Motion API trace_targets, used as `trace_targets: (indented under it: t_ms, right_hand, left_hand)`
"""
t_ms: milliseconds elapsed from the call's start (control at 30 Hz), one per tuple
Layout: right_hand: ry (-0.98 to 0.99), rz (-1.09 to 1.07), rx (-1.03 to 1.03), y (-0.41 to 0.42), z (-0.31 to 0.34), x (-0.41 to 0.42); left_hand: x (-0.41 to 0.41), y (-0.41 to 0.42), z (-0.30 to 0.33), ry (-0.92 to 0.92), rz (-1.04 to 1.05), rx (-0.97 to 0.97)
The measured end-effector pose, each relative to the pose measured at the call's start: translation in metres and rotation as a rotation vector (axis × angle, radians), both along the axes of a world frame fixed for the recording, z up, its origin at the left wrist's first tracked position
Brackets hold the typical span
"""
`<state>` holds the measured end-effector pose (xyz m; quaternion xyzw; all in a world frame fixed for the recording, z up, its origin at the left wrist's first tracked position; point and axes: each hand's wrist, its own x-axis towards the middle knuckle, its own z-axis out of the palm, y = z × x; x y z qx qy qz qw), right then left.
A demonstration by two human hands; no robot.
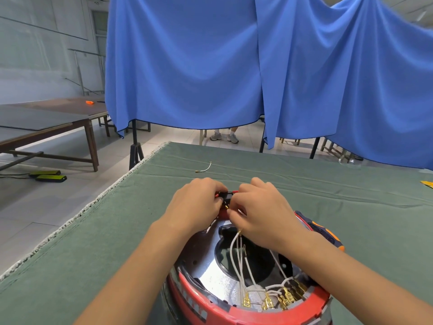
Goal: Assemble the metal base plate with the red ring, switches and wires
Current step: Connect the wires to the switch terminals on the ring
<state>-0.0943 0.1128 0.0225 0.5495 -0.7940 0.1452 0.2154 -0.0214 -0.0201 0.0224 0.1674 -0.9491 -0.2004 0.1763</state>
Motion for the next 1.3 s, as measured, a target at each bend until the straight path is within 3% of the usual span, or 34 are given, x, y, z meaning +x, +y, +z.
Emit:
trace_targets:
  t_ms: [300,533,700,1133,1300]
  right_hand:
    - [0.267,-0.144,0.108,-0.004,0.003,0.015]
    - [0.231,-0.182,0.044,-0.006,-0.003,0.013]
    - [0.017,-0.145,-0.141,-0.001,-0.005,0.006]
    - [-0.095,-0.258,-0.066,0.007,-0.002,0.005]
    - [-0.335,-0.341,-0.144,0.014,0.003,-0.003]
  left_hand:
    - [-0.001,-0.001,-0.002,0.007,0.03,-0.017]
    - [0.0,0.0,0.0,-0.011,0.022,-0.008]
    - [0.0,0.001,0.0,-0.003,0.02,-0.01]
    - [0.002,0.002,0.001,0.002,0.016,0.004]
    - [0.002,0.003,0.001,-0.001,0.001,0.014]
